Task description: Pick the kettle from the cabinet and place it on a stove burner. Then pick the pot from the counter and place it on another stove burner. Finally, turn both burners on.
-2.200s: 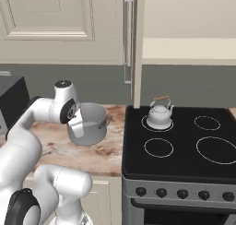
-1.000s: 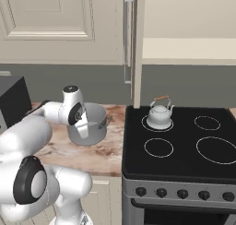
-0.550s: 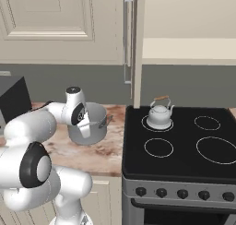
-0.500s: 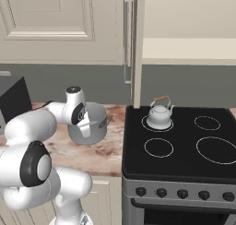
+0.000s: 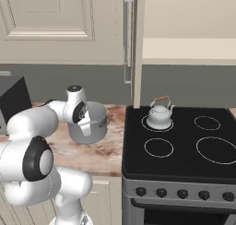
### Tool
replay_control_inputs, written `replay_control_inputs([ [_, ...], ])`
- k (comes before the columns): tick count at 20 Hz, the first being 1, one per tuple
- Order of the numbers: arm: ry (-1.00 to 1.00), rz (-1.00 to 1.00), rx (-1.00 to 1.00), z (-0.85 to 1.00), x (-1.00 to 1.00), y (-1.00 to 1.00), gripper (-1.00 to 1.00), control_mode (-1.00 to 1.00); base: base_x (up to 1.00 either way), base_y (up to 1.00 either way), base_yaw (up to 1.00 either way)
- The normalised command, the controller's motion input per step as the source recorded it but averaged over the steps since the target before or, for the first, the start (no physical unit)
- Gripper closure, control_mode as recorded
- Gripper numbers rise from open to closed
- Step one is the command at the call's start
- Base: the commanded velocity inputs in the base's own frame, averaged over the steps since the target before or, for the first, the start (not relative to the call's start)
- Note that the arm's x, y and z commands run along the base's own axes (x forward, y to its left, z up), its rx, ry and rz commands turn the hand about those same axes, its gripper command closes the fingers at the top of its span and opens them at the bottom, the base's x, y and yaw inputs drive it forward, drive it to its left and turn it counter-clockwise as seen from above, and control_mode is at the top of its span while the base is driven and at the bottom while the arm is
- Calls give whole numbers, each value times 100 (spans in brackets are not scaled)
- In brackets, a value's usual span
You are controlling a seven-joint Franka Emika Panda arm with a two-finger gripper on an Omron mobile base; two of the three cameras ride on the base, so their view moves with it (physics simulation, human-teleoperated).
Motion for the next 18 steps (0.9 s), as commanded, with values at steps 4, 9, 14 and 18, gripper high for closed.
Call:
replay_control_inputs([
  [4,0,0,0,-9,0,0,100,-100,0,0,0],
  [9,0,-1,0,3,-22,0,100,-100,0,0,0],
  [14,-2,-2,0,21,-36,0,100,-100,0,0,0],
  [18,-4,-3,0,30,-40,0,100,-100,0,0,0],
])
